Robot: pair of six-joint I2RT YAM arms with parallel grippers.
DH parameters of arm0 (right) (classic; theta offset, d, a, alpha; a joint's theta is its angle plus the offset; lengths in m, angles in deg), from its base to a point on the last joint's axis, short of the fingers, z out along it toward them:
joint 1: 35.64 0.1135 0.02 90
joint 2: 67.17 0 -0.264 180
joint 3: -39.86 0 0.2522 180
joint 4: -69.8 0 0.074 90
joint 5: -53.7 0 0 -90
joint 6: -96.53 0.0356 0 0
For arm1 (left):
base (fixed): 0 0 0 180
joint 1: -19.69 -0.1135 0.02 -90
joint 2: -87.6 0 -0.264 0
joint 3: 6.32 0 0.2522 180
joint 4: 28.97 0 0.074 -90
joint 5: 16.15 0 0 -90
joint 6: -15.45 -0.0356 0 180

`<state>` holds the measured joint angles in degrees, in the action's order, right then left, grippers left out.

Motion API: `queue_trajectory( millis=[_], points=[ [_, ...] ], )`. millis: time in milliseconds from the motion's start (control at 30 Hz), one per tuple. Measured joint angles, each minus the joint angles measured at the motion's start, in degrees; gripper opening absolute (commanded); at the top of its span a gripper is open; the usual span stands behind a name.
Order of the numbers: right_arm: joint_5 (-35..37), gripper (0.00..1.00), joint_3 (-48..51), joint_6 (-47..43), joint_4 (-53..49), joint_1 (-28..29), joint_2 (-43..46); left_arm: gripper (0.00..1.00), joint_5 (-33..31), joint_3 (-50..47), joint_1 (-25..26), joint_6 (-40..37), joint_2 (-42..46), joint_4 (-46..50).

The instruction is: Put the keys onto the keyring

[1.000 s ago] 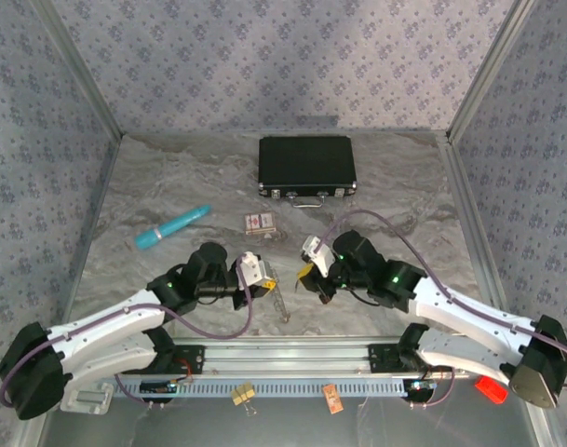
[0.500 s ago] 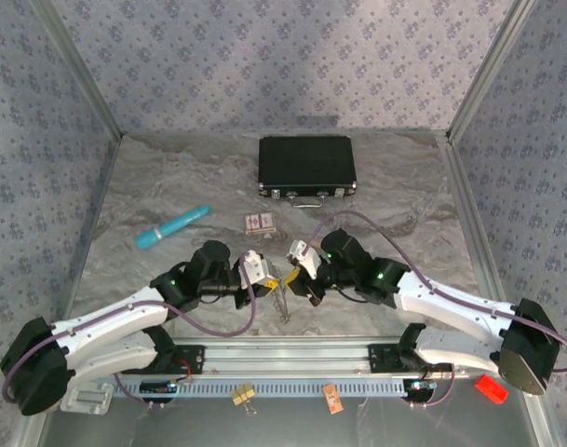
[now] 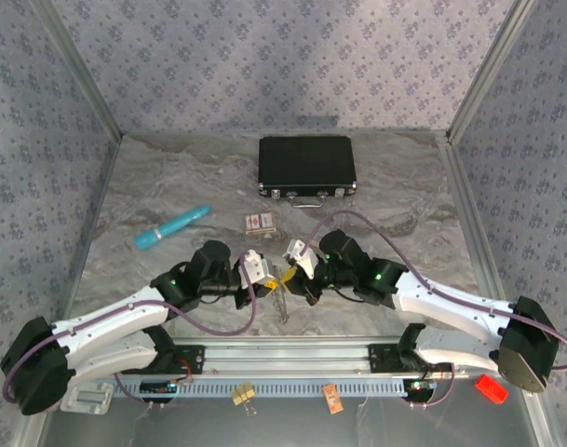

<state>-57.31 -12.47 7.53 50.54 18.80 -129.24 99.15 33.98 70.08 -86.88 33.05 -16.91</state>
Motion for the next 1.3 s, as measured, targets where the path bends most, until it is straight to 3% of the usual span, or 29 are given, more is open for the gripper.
queue_trajectory(
  millis=[667, 1300],
  points=[
    [1.36, 0.00, -0.33, -0.07, 0.37, 0.63, 0.00, 0.00, 1.07, 0.00, -0.02, 1.18, 0.07, -0.52],
    [7.19, 0.00, -1.16, 1.18, -1.97, 1.22, 0.33, 0.00, 0.57, 0.00, -0.13, 2.03, 0.33, -1.95]
  ],
)
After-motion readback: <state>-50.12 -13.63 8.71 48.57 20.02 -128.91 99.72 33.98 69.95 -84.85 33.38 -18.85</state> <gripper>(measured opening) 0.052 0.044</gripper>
